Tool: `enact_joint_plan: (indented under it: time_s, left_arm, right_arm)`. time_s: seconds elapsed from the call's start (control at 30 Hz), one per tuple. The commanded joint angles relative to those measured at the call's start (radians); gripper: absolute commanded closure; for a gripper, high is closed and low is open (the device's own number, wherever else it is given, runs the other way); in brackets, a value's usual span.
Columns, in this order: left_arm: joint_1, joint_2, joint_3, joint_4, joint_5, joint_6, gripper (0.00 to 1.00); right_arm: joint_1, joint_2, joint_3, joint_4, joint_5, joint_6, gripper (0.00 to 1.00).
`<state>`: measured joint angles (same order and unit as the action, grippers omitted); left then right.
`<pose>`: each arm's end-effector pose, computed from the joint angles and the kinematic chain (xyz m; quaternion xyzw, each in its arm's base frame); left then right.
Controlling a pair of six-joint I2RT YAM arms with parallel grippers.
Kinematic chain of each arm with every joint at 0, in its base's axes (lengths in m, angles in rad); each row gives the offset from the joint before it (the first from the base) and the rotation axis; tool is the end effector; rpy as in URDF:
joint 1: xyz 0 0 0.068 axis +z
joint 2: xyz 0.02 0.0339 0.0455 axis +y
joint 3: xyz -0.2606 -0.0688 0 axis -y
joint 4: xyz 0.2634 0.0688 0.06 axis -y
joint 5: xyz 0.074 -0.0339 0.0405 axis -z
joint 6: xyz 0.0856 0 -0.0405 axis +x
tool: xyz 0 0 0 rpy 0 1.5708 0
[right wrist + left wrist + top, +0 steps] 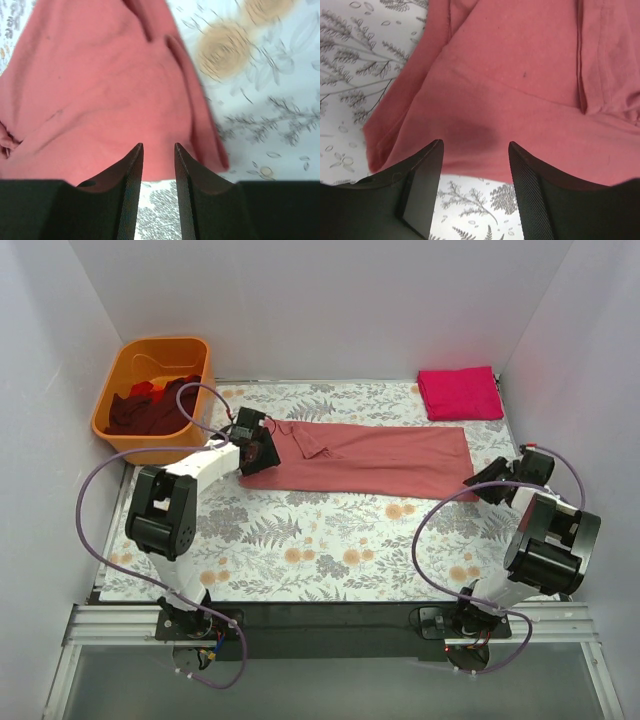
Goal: Fold and stack the t-shirts
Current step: Fold the tshirt
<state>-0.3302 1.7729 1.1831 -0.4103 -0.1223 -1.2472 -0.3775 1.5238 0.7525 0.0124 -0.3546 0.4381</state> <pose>0.3917 -0.1232 0.1384 -0.4393 0.8512 -0.1580 0.2396 0.3367 -0.1015 0.1271 0.2947 0.8578 0.1737 0.3836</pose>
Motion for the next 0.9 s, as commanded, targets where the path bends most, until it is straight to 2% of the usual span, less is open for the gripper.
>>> enact_joint_plan:
  time_s: [0.0, 0.17, 0.33, 0.47, 0.57, 0.6, 0.63, 0.7, 0.73, 0.77, 0.87]
  left_arm:
    - [0.013, 0.048, 0.072, -0.047, 0.024, -0.012, 0.47]
    - [0.036, 0.118, 0.078, -0.093, -0.005, -0.011, 0.55]
    - [0.063, 0.099, -0.013, -0.171, -0.023, -0.041, 0.61]
    - [0.063, -0.028, -0.170, -0.194, 0.004, -0.058, 0.61]
    - [0.063, -0.180, -0.293, -0.242, 0.023, -0.086, 0.62]
    - [0.063, -0.273, -0.327, -0.269, 0.029, -0.093, 0.61]
    - [0.062, -0.317, -0.353, -0.283, 0.041, -0.113, 0.61]
    - [0.059, -0.447, -0.416, -0.307, 0.053, -0.145, 0.58]
    - [0.057, -0.489, -0.430, -0.300, 0.088, -0.150, 0.49]
    - [0.057, -0.519, -0.439, -0.294, 0.105, -0.159, 0.46]
    - [0.057, -0.581, -0.421, -0.245, 0.121, -0.173, 0.37]
  right_arm:
    - [-0.063, 0.028, -0.070, 0.129, -0.151, 0.077, 0.62]
    - [-0.149, 0.082, -0.128, 0.178, -0.179, 0.103, 0.62]
    - [-0.230, 0.096, -0.200, 0.169, -0.167, 0.148, 0.62]
    - [-0.277, 0.047, -0.245, 0.111, -0.150, 0.156, 0.62]
    - [-0.281, -0.057, -0.268, -0.001, -0.132, 0.123, 0.62]
    - [-0.279, -0.094, -0.280, -0.011, -0.115, 0.116, 0.62]
    - [-0.279, -0.132, -0.301, -0.064, -0.106, 0.108, 0.62]
    - [-0.273, -0.246, -0.323, -0.060, -0.134, 0.109, 0.62]
    - [-0.262, -0.278, -0.334, -0.024, -0.151, 0.123, 0.61]
    - [-0.241, -0.331, -0.337, 0.006, -0.162, 0.140, 0.57]
    - [-0.089, -0.387, -0.271, 0.047, -0.167, 0.168, 0.52]
